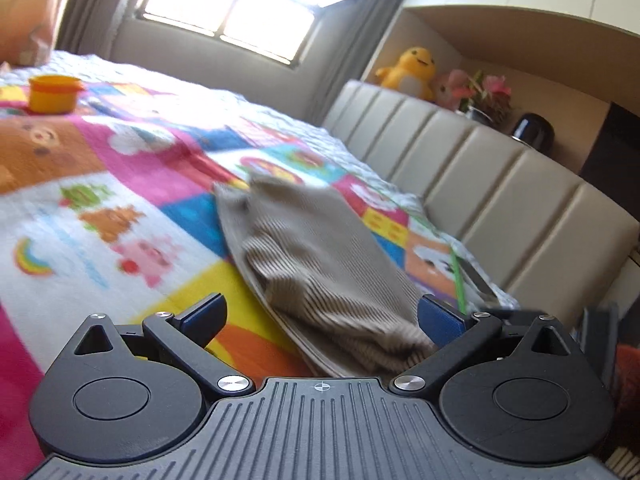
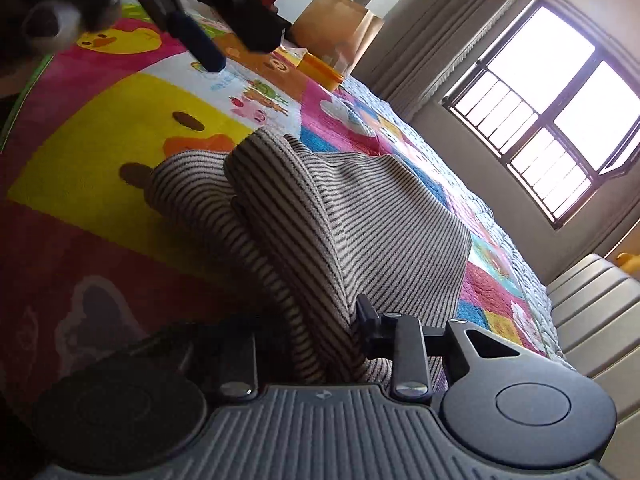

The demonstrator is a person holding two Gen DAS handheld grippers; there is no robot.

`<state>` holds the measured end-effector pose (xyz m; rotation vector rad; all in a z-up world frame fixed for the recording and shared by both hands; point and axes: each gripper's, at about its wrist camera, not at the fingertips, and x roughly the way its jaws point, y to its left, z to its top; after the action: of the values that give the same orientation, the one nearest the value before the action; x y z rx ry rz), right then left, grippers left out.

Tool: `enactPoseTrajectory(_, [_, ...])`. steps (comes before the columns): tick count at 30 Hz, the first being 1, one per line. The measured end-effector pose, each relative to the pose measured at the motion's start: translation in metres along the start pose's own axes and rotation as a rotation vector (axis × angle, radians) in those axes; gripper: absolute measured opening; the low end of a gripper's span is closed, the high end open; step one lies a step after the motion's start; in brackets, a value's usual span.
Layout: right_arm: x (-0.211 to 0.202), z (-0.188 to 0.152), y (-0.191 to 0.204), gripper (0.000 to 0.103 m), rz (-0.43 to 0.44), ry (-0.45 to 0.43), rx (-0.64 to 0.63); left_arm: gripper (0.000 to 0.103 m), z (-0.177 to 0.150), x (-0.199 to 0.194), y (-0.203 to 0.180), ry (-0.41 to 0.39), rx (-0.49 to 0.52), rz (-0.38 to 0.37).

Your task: Fold clothes

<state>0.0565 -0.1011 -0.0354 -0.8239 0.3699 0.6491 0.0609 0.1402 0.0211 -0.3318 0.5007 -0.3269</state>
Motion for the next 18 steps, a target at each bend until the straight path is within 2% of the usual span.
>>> enactPoseTrajectory(3, [-0.013, 0.006, 0.000, 0.028, 0.037, 0.011, 0.007, 0.103, 0.018, 0.009, -0.004, 0.012, 0.063, 0.012])
enactPoseTrajectory(7, [-0.049, 0.012, 0.000, 0.027, 0.102, 0.045, -0.037, 0.103, 0.029, 0.041, -0.011, 0.083, 0.158, -0.008])
enactPoseTrajectory(12, [-0.087, 0.032, -0.018, 0.027, 0.145, 0.099, -0.106, 0.103, 0.008, 0.094, -0.006, 0.252, 0.272, 0.015])
enactPoseTrajectory(14, [-0.093, 0.045, -0.029, 0.026, 0.140, 0.110, -0.150, 0.103, -0.003, 0.106, 0.002, 0.301, 0.289, -0.023])
enactPoseTrajectory(18, [-0.082, 0.079, -0.058, 0.026, 0.126, 0.126, -0.272, 0.103, 0.003, 0.105, 0.025, 0.315, 0.241, -0.120])
